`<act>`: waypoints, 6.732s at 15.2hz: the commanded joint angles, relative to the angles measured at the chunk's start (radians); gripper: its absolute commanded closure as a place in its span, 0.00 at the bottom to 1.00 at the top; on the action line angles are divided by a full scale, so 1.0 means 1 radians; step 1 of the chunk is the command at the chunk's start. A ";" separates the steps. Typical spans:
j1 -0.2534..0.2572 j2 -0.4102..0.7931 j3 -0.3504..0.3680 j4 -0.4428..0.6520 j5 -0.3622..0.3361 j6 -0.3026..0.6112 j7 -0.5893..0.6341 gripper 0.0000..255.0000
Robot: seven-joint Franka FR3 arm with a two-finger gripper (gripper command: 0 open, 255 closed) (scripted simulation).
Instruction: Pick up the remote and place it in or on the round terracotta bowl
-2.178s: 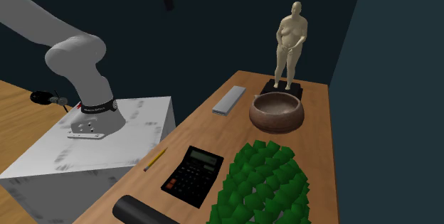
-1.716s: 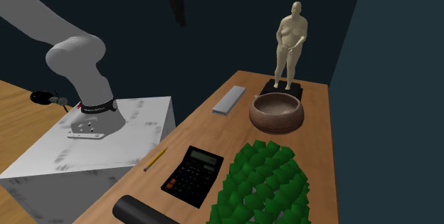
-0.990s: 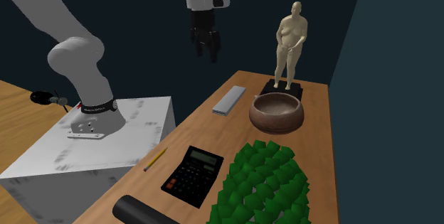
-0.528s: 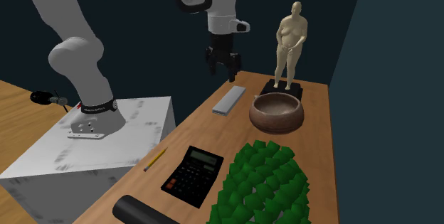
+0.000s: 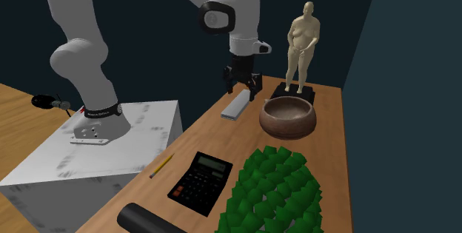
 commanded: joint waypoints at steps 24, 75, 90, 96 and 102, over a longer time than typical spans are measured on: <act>-0.001 0.016 0.001 -0.009 0.007 0.024 -0.006 1.00; -0.272 0.453 -0.068 0.957 0.155 -0.538 -0.271 1.00; -0.257 0.453 -0.065 0.843 0.159 -0.425 -0.280 1.00; -0.257 0.453 -0.065 0.843 0.158 -0.425 -0.280 0.00; -0.277 0.459 -0.068 0.982 0.156 -0.556 -0.271 0.00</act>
